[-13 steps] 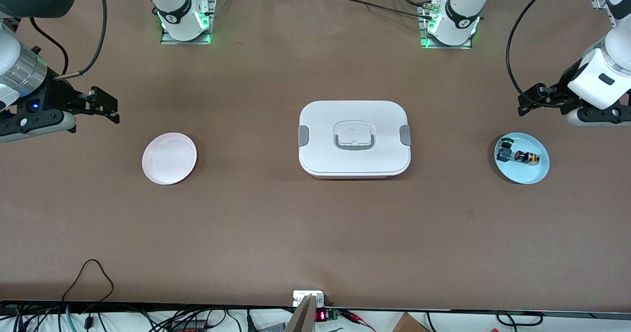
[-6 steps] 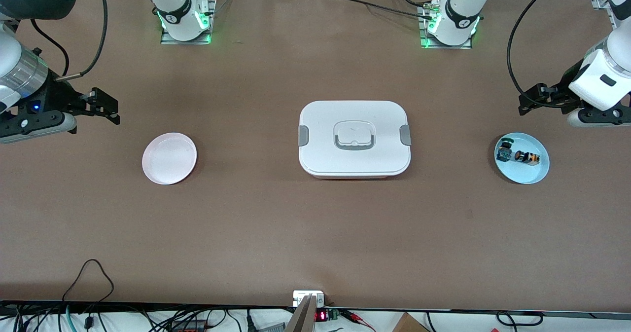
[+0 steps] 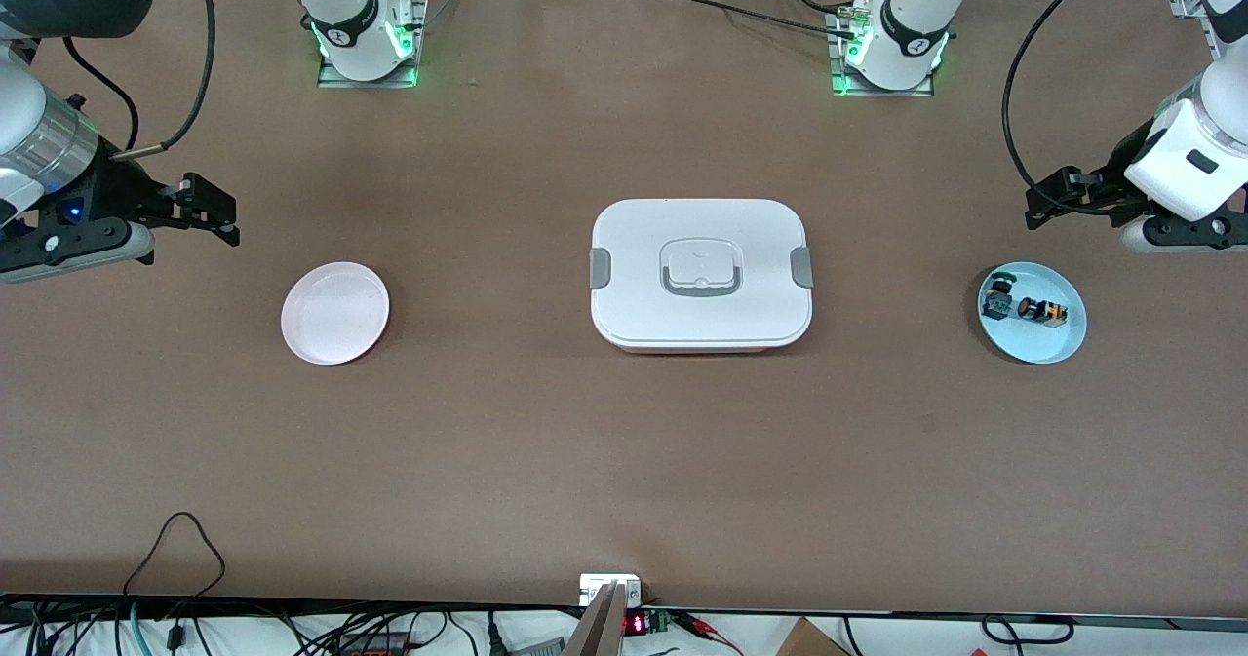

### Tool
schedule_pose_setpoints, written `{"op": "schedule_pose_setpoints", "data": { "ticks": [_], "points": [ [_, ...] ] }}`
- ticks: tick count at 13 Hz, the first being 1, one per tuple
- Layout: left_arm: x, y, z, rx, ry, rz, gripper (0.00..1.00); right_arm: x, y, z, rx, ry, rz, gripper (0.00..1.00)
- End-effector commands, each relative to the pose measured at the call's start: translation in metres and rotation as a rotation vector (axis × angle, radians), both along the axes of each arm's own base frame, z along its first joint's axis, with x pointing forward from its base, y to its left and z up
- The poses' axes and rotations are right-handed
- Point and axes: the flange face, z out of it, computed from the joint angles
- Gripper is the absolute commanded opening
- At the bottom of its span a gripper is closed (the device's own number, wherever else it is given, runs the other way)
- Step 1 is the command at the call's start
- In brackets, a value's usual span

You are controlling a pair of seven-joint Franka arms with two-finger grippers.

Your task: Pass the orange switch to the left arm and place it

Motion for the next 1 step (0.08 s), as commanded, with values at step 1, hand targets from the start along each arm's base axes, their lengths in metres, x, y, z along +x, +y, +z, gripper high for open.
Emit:
{"op": "schedule_pose_setpoints", "data": {
  "ticks": [1],
  "points": [
    [0.0048, 0.0014, 0.0037, -0.013, 0.010, -0.016, 1.00, -0.0049, 0.0024, 0.0042, 0.006, -0.011, 0.000, 1.00]
  ]
}}
